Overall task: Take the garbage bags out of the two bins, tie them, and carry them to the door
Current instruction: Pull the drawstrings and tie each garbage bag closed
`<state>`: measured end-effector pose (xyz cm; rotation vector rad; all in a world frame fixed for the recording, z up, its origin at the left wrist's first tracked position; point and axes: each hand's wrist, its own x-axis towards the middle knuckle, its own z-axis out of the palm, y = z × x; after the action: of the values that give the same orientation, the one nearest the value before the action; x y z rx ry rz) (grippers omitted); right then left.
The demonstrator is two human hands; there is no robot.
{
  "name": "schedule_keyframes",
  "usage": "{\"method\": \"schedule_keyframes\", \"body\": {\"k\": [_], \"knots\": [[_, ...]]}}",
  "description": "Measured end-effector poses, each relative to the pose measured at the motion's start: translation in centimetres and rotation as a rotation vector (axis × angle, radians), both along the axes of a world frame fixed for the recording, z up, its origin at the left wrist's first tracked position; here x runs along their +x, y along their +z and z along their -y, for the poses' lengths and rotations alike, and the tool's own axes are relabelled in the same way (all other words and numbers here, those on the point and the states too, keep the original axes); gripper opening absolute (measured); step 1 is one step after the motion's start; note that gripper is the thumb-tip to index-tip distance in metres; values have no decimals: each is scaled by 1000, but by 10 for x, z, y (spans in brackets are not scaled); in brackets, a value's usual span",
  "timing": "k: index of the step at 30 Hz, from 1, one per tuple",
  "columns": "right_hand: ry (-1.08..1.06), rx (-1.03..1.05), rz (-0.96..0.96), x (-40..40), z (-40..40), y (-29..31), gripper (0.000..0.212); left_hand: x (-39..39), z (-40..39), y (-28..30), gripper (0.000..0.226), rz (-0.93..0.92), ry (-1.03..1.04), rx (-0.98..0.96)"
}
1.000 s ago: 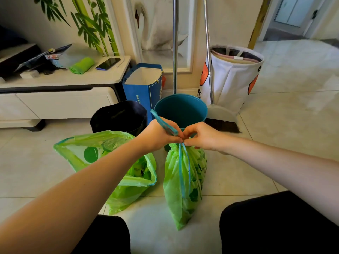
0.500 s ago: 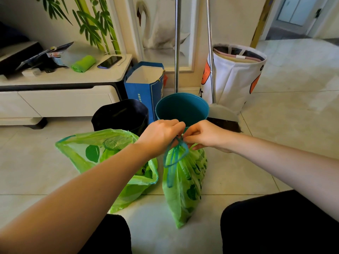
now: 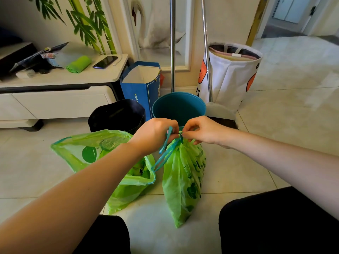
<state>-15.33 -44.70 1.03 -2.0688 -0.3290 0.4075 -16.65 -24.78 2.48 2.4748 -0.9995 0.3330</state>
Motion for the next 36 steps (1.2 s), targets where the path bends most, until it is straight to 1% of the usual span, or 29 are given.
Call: {"method": "schedule_keyframes", "body": {"k": [6, 9, 11, 13, 16, 18, 20, 22, 25, 27, 28, 29, 32, 33, 34, 35, 36], "knots": [[-85, 34, 107, 0, -8, 4, 10, -2, 2, 2, 13, -13, -11, -27], [-87, 39, 111, 1, -8, 5, 11, -2, 2, 3, 14, -32, -4, -33], [-63, 8, 136, 1, -8, 5, 10, -3, 3, 3, 14, -48, -8, -23], [-4, -99, 209, 0, -7, 7, 12, -3, 2, 3, 15, -73, -15, -13], [132, -357, 341, -2, -4, 8, 15, -3, 2, 3, 14, -81, -18, -1], [178, -511, 417, -2, -3, 9, 12, -3, 2, 2, 14, -94, -13, 2], [167, -636, 491, 1, 0, 11, 9, -2, 1, 1, 14, -102, -14, 11], [100, -681, 541, 6, 5, 13, 9, -2, 0, 0, 14, -99, -17, 24], [-39, -571, 547, 11, 12, 11, 4, -1, -3, -1, 14, -112, -17, 31], [-134, -454, 476, 12, 12, 11, 7, 0, -4, -1, 14, -126, -3, 32], [-180, -365, 407, 12, 11, 12, 11, 0, -4, -1, 14, -133, 4, 32], [-221, -244, 309, 13, 11, 12, 15, 0, -5, -1, 14, -142, 8, 31], [-343, 273, -75, 13, 7, 18, 20, 2, -6, 0, 13, -167, 8, 46], [-386, 391, -131, 14, 8, 20, 18, 2, -7, -1, 13, -176, 7, 50], [-420, 438, -132, 15, 8, 22, 14, 3, -9, -1, 12, -187, 10, 52], [-440, 386, -63, 16, 11, 22, 8, 4, -11, -2, 12, -202, 20, 58], [-441, 256, 60, 18, 16, 22, 4, 5, -13, -3, 12, -218, 32, 69]]}}
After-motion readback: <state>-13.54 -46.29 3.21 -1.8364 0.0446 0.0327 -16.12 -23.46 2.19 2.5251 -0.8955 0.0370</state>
